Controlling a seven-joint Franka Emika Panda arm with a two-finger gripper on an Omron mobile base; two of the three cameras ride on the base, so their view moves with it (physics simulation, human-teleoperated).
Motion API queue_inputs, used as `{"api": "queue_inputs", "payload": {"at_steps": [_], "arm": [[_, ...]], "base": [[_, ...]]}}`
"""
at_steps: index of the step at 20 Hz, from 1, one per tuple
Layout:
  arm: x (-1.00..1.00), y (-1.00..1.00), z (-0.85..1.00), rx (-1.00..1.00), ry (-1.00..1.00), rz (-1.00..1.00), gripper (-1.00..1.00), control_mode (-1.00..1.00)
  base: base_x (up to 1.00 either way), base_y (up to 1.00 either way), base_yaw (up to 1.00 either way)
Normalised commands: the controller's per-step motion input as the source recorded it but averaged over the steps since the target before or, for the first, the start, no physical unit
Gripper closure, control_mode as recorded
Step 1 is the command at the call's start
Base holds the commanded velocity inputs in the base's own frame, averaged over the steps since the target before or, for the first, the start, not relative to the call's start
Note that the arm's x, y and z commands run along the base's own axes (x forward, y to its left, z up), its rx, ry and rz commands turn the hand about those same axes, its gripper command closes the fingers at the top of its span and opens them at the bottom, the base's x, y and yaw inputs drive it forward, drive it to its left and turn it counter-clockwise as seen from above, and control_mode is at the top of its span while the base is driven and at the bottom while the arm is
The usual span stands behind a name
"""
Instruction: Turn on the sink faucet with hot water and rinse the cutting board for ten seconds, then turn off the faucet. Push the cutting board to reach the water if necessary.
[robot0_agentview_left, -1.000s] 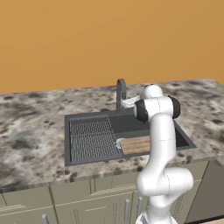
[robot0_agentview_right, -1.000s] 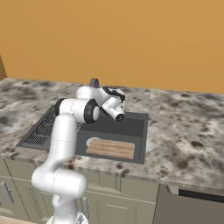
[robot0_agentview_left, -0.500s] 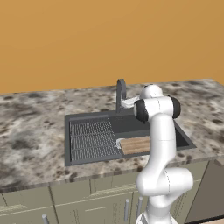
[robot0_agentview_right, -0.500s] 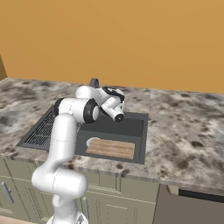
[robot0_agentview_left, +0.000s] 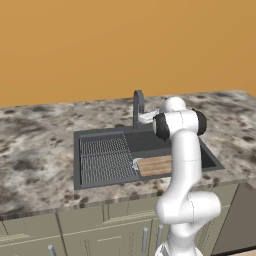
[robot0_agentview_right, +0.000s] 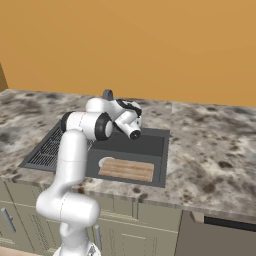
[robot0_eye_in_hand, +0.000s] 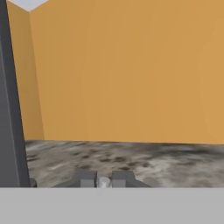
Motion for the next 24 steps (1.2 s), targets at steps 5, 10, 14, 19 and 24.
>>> {"api": "queue_inputs", "payload": {"at_steps": [5,10,14,19,24], "arm": [[-0.1,-0.39,0.0,0.0,0.0,0.0,1.0,-1.0],[-0.12,-0.4,0.0,0.0,0.0,0.0,1.0,-1.0],[-0.12,-0.42,0.0,0.0,0.0,0.0,1.0,-1.0],[-0.12,-0.45,0.0,0.01,0.0,0.0,1.0,-1.0],[-0.14,-0.45,0.0,0.02,0.0,0.0,1.0,-1.0]], "base": [[0.0,0.0,0.0],[0.0,0.0,0.0],[0.0,0.0,0.0],[0.0,0.0,0.0],[0.0,0.0,0.0]]}}
